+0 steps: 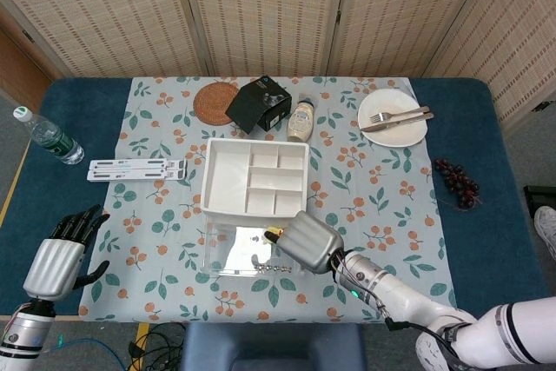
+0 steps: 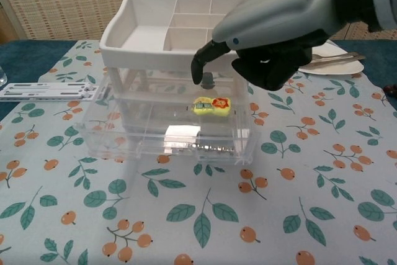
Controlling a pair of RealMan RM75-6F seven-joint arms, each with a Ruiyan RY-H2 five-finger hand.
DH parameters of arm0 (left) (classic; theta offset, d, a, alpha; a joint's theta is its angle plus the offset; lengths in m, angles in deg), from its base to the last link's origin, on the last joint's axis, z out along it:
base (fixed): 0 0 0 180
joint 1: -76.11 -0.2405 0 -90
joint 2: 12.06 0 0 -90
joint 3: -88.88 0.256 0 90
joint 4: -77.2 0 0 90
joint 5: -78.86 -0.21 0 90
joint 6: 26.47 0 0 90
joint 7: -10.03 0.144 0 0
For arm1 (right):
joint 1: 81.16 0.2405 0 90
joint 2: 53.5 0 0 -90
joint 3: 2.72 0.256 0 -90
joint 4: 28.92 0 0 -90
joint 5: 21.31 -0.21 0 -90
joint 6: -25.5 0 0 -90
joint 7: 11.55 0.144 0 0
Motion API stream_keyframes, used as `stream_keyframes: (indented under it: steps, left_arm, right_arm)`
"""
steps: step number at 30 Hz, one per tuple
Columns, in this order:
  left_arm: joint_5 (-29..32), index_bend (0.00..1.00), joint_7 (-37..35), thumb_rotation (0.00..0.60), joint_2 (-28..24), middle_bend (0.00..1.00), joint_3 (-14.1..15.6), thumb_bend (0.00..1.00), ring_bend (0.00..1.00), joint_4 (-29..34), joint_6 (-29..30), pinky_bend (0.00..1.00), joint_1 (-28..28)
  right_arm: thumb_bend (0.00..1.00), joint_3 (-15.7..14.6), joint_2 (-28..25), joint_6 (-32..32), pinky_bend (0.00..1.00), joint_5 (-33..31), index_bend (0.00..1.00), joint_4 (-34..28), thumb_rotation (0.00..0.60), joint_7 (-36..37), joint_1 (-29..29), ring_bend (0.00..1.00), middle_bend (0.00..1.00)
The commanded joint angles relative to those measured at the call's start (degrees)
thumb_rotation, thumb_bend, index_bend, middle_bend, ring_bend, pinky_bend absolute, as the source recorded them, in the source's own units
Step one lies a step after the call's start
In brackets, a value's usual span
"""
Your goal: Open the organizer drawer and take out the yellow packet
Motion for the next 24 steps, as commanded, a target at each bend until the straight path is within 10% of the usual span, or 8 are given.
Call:
stream_keyframes:
  steps: [1,24]
  left_arm:
    - [0.06,0.14,-0.18,0.6,0.1,0.09,-0.01,0.25,0.14,-0.15,0.04,0.16,-0.05]
    - [-0.12,0.14,-1.9,0.6,0.27,0.09,-0.13,0.25,0.14,-1.36,0.66,0.16,-0.31]
  right_arm:
    - [1.0,-2.21,1.86,-2.9,1.0,-8.46,0.17,-0.64,0.6,-7.76,6.54,1.0,1.0]
    - [1.0,-5.94,5.77,-8.87,1.0,-16.08,0.24,-1.74,0.6,-12.96,14.5,1.0,1.0]
